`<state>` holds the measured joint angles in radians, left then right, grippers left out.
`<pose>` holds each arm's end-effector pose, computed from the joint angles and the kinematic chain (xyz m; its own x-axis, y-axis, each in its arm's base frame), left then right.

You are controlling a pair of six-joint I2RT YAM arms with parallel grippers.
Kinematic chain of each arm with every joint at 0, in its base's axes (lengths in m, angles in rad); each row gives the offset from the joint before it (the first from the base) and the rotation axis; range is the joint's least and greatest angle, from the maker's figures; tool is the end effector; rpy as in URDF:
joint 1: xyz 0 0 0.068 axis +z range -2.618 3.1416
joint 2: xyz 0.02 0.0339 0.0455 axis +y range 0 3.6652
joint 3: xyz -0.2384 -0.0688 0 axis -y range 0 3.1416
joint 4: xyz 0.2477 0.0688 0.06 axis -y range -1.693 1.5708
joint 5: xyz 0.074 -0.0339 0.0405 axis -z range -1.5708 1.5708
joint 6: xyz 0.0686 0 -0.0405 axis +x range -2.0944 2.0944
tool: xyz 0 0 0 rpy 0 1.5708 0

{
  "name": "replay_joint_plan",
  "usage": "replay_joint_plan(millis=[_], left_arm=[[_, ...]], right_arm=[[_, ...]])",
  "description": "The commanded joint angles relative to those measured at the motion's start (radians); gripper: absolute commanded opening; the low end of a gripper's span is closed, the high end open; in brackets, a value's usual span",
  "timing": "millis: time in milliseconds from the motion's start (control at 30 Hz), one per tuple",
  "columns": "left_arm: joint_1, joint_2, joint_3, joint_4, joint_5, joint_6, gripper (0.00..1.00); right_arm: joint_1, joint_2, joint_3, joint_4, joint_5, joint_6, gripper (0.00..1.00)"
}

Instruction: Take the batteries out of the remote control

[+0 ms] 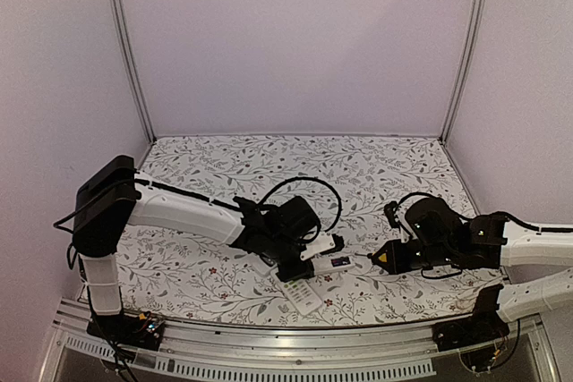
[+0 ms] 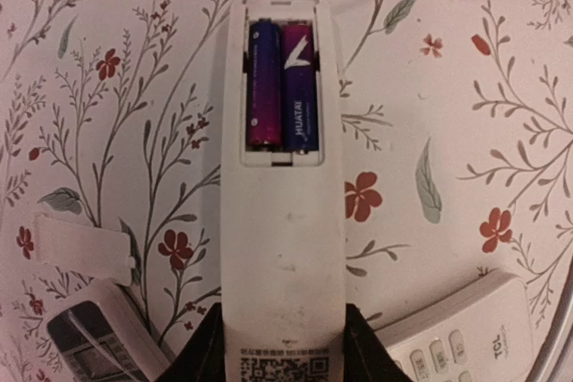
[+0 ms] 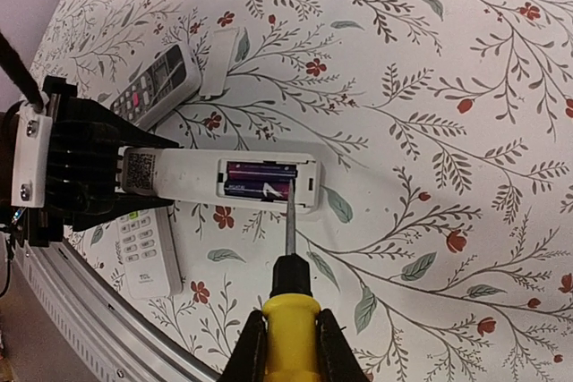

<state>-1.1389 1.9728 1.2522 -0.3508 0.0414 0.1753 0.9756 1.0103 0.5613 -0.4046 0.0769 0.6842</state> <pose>0.1679 -0.3710 0.0894 -0.2021 0.8548 -0.4779 0.9657 0.2551 0.0477 0.1367 0.1925 0.1546 -0.8314 -0.1038 -0.5459 -0.3508 0.8600 0.3706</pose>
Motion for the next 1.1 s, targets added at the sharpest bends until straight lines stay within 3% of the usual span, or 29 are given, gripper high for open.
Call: replay_joint_plan(millis=[0,1067], left_arm=[[-0.018,0.031,0.001,-0.024,-0.016,0.009,0.00],[-0.026,0.034,0.000,-0.017,-0.038,0.014,0.00]], right_arm=[[0.008,0.032,-0.009,0.045,0.012,0.001,0.00],[0.008,0.139,0.019,0.097,0.032,0.018,0.00]])
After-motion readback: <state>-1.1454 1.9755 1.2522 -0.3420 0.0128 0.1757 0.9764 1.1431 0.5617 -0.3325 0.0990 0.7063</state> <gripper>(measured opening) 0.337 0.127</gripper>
